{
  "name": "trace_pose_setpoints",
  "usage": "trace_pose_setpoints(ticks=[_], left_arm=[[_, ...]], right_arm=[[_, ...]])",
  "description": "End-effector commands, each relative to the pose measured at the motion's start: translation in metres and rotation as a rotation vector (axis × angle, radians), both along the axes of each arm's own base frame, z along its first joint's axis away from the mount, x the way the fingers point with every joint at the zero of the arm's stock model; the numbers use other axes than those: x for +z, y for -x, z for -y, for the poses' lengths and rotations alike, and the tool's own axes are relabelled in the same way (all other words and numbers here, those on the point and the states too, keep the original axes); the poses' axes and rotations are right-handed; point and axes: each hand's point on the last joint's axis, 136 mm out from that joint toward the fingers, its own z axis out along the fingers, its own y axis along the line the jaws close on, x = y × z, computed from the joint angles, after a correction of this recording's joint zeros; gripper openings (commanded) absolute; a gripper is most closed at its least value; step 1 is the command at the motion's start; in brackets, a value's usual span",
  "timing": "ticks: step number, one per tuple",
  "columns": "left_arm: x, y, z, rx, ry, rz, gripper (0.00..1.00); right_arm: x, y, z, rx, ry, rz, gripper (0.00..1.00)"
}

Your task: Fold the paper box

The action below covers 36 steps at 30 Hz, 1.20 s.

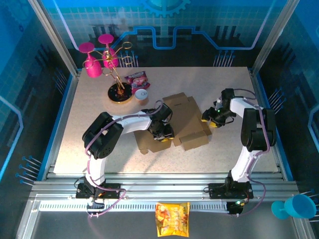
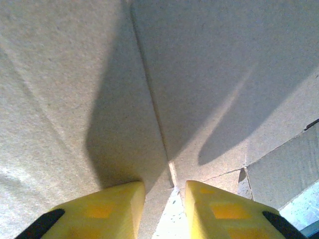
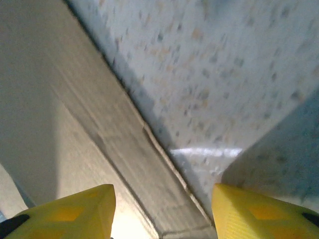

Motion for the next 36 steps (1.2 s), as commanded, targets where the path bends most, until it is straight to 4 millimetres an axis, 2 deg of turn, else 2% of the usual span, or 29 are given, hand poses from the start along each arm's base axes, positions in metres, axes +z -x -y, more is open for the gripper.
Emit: trace_pose_setpoints(ticks=[1, 5, 7, 9, 12, 16, 20, 24, 36], left_arm=[[-0.019, 0.02, -0.027, 0.024, -0.121, -0.074, 0.36], [0.028, 0.009, -0.004, 0.1, 0.027, -0.025, 0.49], [0.051, 0.007, 0.01, 0.13, 0.122, -0.013, 0.51], [0.062, 0.01, 0.025, 0.151, 0.214, -0.037, 0.52], [0.059, 0.023, 0.044, 0.172, 0.314, -0.12, 0.51], [0.051, 0.028, 0.05, 0.23, 0.371, -0.156, 0.52], [0.043, 0.028, 0.051, 0.254, 0.377, -0.163, 0.51], [0.037, 0.032, 0.063, 0.276, 0.426, -0.182, 0.5], [0.02, 0.037, 0.061, 0.325, 0.428, -0.183, 0.44]], right_arm=[[0.024, 0.022, -0.004, 0.004, 0.005, 0.015, 0.54], [0.03, 0.035, -0.001, -0.041, -0.032, 0.041, 0.55], [0.027, 0.041, 0.0, -0.053, -0.043, 0.029, 0.55], [0.027, 0.045, -0.003, -0.066, -0.065, 0.026, 0.54], [0.029, 0.05, -0.012, -0.08, -0.127, 0.029, 0.54], [0.029, 0.055, -0.021, -0.093, -0.174, 0.021, 0.54], [0.027, 0.053, -0.022, -0.099, -0.185, 0.019, 0.54], [0.025, 0.053, -0.022, -0.102, -0.194, 0.009, 0.54], [0.033, 0.052, -0.018, -0.116, -0.215, 0.028, 0.54]])
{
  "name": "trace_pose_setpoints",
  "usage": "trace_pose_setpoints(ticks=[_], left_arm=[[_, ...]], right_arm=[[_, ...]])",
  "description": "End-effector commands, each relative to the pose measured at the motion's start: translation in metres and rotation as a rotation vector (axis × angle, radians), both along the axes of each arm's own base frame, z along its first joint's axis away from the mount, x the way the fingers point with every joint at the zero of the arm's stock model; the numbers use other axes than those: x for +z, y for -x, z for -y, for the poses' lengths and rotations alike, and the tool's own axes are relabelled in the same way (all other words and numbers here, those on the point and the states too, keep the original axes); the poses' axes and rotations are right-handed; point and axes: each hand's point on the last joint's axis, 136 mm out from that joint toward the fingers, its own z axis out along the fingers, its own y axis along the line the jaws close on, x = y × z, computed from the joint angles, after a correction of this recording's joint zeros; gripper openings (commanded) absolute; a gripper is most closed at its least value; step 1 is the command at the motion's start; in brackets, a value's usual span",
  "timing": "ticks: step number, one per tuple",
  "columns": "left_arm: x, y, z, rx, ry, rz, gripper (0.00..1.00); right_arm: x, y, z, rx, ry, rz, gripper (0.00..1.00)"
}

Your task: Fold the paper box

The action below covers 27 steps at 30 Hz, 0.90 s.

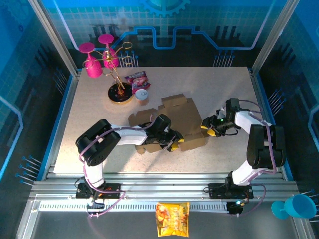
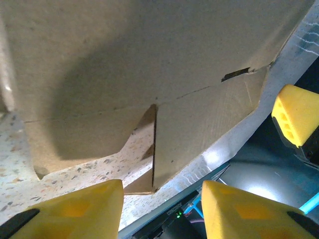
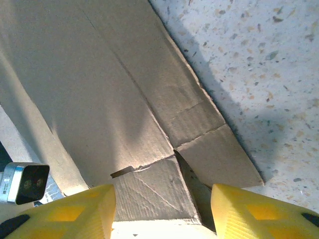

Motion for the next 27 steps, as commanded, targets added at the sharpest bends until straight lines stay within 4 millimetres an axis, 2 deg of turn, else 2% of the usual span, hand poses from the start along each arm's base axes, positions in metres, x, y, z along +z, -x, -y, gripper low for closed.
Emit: trace_pose_setpoints(ticks=[1, 3, 5, 14, 17, 19, 20, 23, 27], left_arm=[[-0.009, -0.001, 0.003, 0.017, 0.004, 0.004, 0.43], [-0.011, -0.003, 0.002, 0.025, 0.003, 0.013, 0.41], [-0.013, -0.007, 0.004, 0.037, 0.013, 0.025, 0.39], [-0.017, -0.014, 0.002, 0.07, 0.014, 0.054, 0.3], [-0.017, -0.016, 0.002, 0.083, 0.026, 0.062, 0.2], [-0.015, -0.018, 0.002, 0.094, 0.034, 0.07, 0.07], [-0.012, -0.018, 0.002, 0.096, 0.038, 0.076, 0.01], [0.006, -0.024, 0.005, 0.099, 0.059, 0.109, 0.0], [0.047, -0.03, 0.011, 0.091, 0.092, 0.168, 0.0]], right_arm=[[0.011, 0.0, -0.001, -0.012, -0.038, 0.02, 0.54], [0.013, 0.0, -0.002, -0.014, -0.044, 0.023, 0.54], [0.008, 0.008, -0.001, -0.015, -0.044, 0.004, 0.54], [0.017, 0.01, 0.001, -0.016, -0.047, 0.022, 0.54], [0.019, 0.011, 0.003, -0.021, -0.048, 0.028, 0.54], [0.022, 0.012, 0.004, -0.023, -0.042, 0.035, 0.54], [0.024, 0.011, 0.006, -0.028, -0.036, 0.041, 0.54], [0.034, 0.011, 0.012, -0.045, 0.001, 0.06, 0.54], [0.071, -0.002, 0.03, -0.102, 0.108, 0.154, 0.55]])
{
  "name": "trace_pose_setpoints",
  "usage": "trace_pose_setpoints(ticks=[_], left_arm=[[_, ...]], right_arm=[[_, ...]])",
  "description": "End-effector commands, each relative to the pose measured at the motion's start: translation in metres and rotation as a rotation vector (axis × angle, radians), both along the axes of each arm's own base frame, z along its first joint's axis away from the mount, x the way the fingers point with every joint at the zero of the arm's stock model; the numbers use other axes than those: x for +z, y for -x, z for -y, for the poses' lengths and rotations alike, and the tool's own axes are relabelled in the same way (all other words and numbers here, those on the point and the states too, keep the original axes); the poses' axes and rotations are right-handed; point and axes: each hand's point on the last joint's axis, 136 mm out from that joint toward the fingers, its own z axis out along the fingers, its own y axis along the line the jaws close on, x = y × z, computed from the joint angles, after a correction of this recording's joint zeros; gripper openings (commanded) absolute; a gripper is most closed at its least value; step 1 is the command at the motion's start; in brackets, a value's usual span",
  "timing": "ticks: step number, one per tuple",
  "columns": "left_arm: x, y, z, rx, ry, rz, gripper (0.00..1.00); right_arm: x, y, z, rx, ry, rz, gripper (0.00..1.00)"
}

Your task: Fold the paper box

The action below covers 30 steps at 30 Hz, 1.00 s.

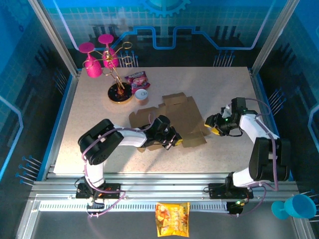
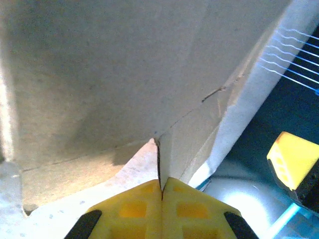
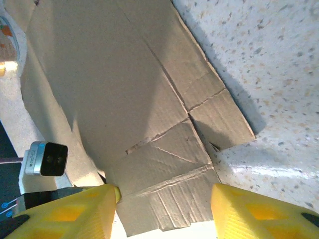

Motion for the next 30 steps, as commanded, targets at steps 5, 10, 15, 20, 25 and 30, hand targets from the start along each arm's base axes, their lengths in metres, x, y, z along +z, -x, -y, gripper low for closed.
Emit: trace_pose_setpoints(ticks=[5, 10, 15, 20, 25, 30], left_arm=[[0.095, -0.006, 0.009, -0.031, 0.063, 0.138, 0.0], [0.138, -0.007, 0.006, -0.058, 0.1, 0.199, 0.0], [0.161, -0.014, -0.004, -0.05, 0.138, 0.231, 0.0], [0.171, -0.016, -0.012, -0.041, 0.157, 0.244, 0.0], [0.17, -0.016, -0.015, -0.036, 0.161, 0.238, 0.0], [0.173, -0.016, -0.015, -0.035, 0.169, 0.247, 0.0]], right_arm=[[0.075, -0.03, 0.03, -0.126, 0.112, 0.154, 0.59], [0.095, -0.056, 0.034, -0.179, 0.059, 0.176, 0.68], [0.083, -0.075, 0.043, -0.208, -0.09, 0.151, 0.81], [0.069, -0.091, 0.017, -0.162, -0.362, 0.117, 0.82], [0.045, -0.089, -0.014, -0.146, -0.466, 0.021, 0.79], [0.026, -0.092, -0.028, -0.199, -0.559, -0.002, 0.73]])
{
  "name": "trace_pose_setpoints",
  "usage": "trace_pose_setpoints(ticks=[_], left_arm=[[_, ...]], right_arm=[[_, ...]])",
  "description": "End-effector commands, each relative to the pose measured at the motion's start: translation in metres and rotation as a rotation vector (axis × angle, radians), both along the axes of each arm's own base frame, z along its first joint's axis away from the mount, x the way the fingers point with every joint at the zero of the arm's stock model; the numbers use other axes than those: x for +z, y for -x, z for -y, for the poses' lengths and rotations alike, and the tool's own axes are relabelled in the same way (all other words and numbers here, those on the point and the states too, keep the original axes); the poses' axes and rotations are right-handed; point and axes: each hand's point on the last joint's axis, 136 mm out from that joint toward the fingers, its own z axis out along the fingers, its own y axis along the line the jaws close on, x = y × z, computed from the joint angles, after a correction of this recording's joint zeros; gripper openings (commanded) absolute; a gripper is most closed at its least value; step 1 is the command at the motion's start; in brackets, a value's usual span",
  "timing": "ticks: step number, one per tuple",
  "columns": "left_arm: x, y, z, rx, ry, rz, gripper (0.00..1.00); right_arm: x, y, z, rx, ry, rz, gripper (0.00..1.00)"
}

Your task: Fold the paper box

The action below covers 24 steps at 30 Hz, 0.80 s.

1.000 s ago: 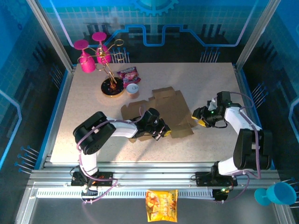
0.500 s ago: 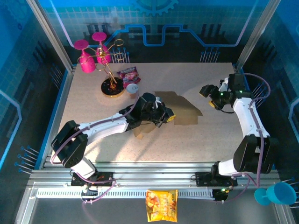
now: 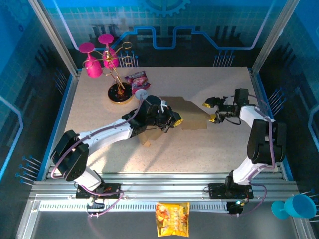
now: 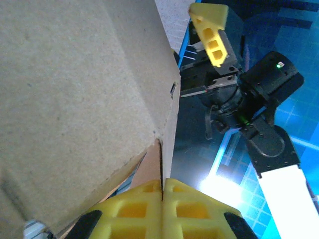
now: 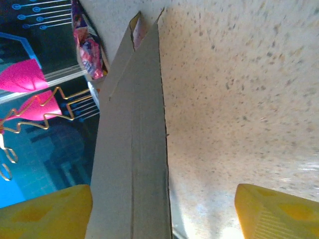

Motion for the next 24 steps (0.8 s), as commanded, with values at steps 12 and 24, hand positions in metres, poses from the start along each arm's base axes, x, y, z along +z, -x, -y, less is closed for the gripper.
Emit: trace_pose_setpoints(ticks=[12, 24], left_arm=[[0.017, 0.01, -0.009, -0.019, 0.019, 0.038, 0.0], [0.043, 0.011, -0.085, 0.124, -0.163, 0.108, 0.65]], right_arm=[[0.032, -0.041, -0.011, -0.178, -0.191, 0.113, 0.0], [0.196, -0.019, 0.061, -0.331, 0.487, 0.365, 0.0]])
